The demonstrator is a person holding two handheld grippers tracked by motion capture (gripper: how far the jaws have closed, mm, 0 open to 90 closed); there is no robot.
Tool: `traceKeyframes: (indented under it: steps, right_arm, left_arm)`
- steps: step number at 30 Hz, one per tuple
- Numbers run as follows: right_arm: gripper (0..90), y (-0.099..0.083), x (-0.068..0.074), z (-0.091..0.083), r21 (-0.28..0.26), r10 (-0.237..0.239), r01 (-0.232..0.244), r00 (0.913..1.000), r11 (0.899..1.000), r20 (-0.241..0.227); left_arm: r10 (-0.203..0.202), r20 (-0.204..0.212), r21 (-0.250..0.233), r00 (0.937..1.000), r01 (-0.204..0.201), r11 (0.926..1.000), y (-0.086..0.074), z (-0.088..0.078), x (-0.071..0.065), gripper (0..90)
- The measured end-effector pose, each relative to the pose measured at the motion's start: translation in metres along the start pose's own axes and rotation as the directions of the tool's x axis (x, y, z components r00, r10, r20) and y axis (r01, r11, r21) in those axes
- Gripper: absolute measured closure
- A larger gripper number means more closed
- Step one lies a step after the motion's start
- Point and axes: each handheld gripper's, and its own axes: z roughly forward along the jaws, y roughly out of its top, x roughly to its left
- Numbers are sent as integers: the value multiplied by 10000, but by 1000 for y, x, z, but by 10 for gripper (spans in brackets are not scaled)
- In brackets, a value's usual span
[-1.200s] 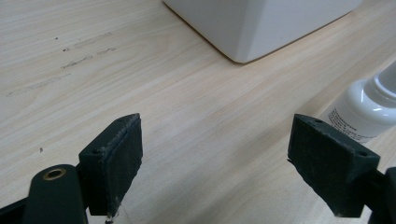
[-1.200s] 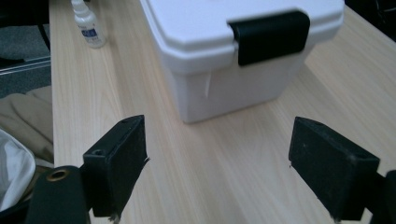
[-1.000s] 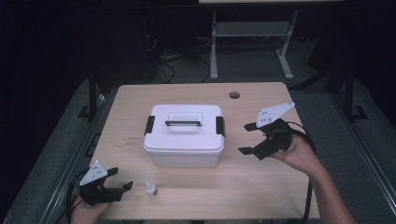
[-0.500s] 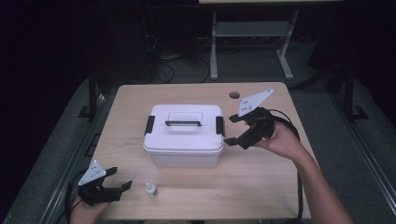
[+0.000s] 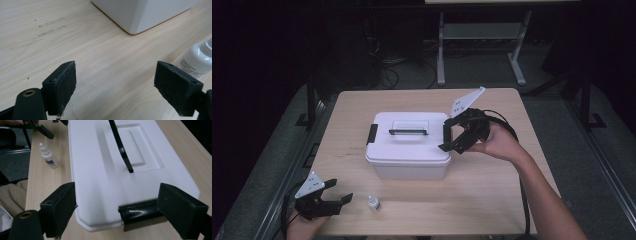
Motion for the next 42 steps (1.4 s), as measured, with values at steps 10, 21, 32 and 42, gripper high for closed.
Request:
traceKeyframes:
  steps: [10,21,32,42]
  right_arm:
    - [152,10,-5,14,222,-103,106,9998,9997,-148]
    - [156,31,-8,23,299,-439,449,9985,9985,-321]
    - [212,54,-10,35,27,-594,596,9965,9982,-594]
    - [423,59,-12,55,355,-777,797,9955,9962,-533]
  left_arm:
    - [-1,-1,-14,10000,1,10000,1,0,0,179]
    - [-3,29,-16,10000,3,10000,0,1,0,179]
    - [11,35,-15,10000,-11,10000,0,1,0,179]
    - [0,31,52,10000,0,10000,-1,2,0,178]
